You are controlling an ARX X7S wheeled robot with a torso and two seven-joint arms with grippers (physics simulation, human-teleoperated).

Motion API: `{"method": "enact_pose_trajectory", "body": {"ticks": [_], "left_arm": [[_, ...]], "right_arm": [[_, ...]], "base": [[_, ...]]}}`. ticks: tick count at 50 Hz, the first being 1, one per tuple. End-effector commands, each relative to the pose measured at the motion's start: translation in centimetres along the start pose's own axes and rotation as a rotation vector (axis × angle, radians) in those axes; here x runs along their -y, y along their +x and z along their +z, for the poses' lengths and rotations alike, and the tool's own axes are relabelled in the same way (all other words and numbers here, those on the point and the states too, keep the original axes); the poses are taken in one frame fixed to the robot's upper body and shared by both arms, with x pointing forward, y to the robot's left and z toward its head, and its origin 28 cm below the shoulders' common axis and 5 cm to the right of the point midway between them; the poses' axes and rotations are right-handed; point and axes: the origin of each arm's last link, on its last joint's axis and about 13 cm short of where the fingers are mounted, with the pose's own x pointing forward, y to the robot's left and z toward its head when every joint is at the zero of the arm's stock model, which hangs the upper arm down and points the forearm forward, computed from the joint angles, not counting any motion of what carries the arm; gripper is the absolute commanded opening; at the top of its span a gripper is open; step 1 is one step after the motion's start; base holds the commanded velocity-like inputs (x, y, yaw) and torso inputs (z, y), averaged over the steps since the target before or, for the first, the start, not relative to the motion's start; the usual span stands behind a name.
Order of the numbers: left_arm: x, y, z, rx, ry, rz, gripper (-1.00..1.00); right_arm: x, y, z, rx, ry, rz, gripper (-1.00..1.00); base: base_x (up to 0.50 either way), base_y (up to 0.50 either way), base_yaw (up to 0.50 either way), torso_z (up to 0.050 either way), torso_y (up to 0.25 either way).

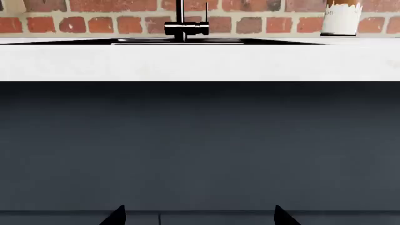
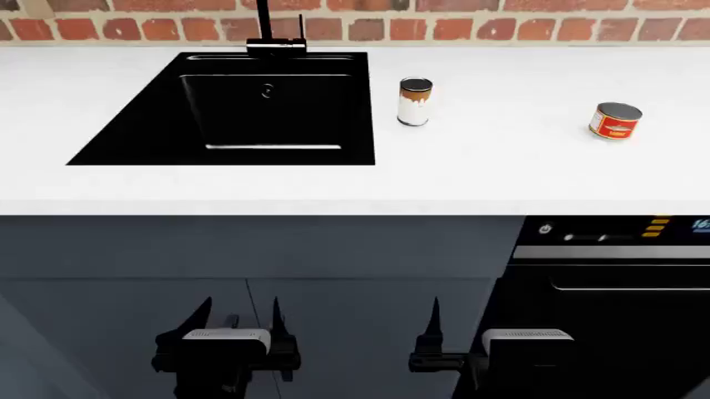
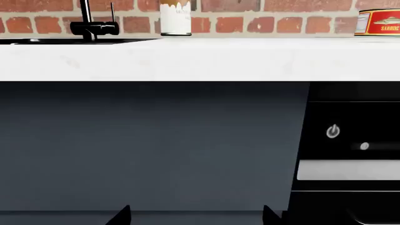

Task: Pick the cans from the counter and place them in their designated side in the cabinet.

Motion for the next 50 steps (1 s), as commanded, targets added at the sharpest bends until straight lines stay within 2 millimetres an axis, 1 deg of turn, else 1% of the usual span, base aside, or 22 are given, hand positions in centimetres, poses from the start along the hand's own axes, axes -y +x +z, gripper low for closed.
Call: {"method": "enact_pose_trajectory", "body": {"ticks": [1, 5, 8, 10, 12, 14, 17, 23, 28, 30, 37, 42, 47, 50], "left_arm": [[0.0, 0.1, 0.1, 0.003, 0.002, 0.0, 1.0], [-0.1, 0.4, 0.4, 0.008, 0.006, 0.003, 1.0], [0.0, 0.4, 0.8, 0.02, 0.014, -0.009, 1.0], [0.0, 0.4, 1.4, 0.026, 0.018, -0.026, 1.0], [0.0, 0.5, 2.5, 0.035, 0.025, -0.052, 1.0], [0.0, 0.9, 4.1, 0.053, 0.036, -0.082, 1.0], [0.0, 1.7, 6.5, 0.082, 0.05, -0.116, 1.0], [-0.2, 3.6, 10.3, 0.144, 0.056, -0.146, 1.0], [-0.4, 5.2, 12.7, 0.188, 0.069, -0.172, 1.0], [-0.5, 5.9, 13.6, 0.154, 0.057, -0.188, 1.0], [-1.2, 7.5, 16.0, 0.145, 0.061, -0.207, 1.0], [-1.7, 8.3, 16.8, 0.162, 0.09, -0.207, 1.0], [-2.0, 8.6, 17.5, 0.172, 0.09, -0.197, 1.0], [-2.0, 8.7, 17.7, 0.173, 0.088, -0.194, 1.0]], "right_arm": [[-0.1, 0.1, 0.0, 0.002, 0.0, -0.003, 1.0], [0.0, 0.2, 0.2, -0.001, -0.002, -0.008, 1.0], [-0.1, 0.4, 0.7, -0.002, -0.007, -0.006, 1.0], [-0.1, 0.6, 1.4, -0.005, -0.011, -0.004, 1.0], [-0.1, 0.8, 2.3, -0.004, -0.02, -0.003, 1.0], [0.2, 1.0, 3.6, 0.002, -0.034, 0.003, 1.0], [0.5, 1.6, 5.6, 0.015, -0.064, 0.014, 1.0], [1.2, 2.7, 9.2, 0.033, -0.115, 0.018, 1.0], [1.8, 2.8, 11.7, 0.046, -0.127, 0.037, 1.0], [2.1, 2.9, 12.6, 0.046, -0.126, 0.047, 1.0], [2.8, 3.4, 15.2, 0.05, -0.122, 0.076, 1.0], [3.3, 4.0, 16.9, 0.054, -0.13, 0.095, 1.0], [3.4, 4.6, 17.6, 0.048, -0.156, 0.112, 1.0], [3.4, 4.8, 17.8, 0.047, -0.136, 0.126, 1.0]], "base": [[0.0, 0.0, 0.0, 0.0, 0.0], [0.0, 0.0, 0.0, 0.0, 0.0], [0.0, 0.0, 0.0, 0.0, 0.0], [0.0, 0.0, 0.0, 0.0, 0.0], [0.0, 0.0, 0.0, 0.0, 0.0], [0.0, 0.0, 0.0, 0.0, 0.0], [0.0, 0.0, 0.0, 0.0, 0.0], [0.0, 0.0, 0.0, 0.0, 0.0], [0.0, 0.0, 0.0, 0.0, 0.0], [0.0, 0.0, 0.0, 0.0, 0.0], [0.01, 0.0, 0.0, 0.0, 0.0], [0.28, 0.0, 0.0, 0.0, 0.0], [0.41, 0.0, 0.0, 0.0, 0.0], [0.41, 0.0, 0.0, 0.0, 0.0]]}}
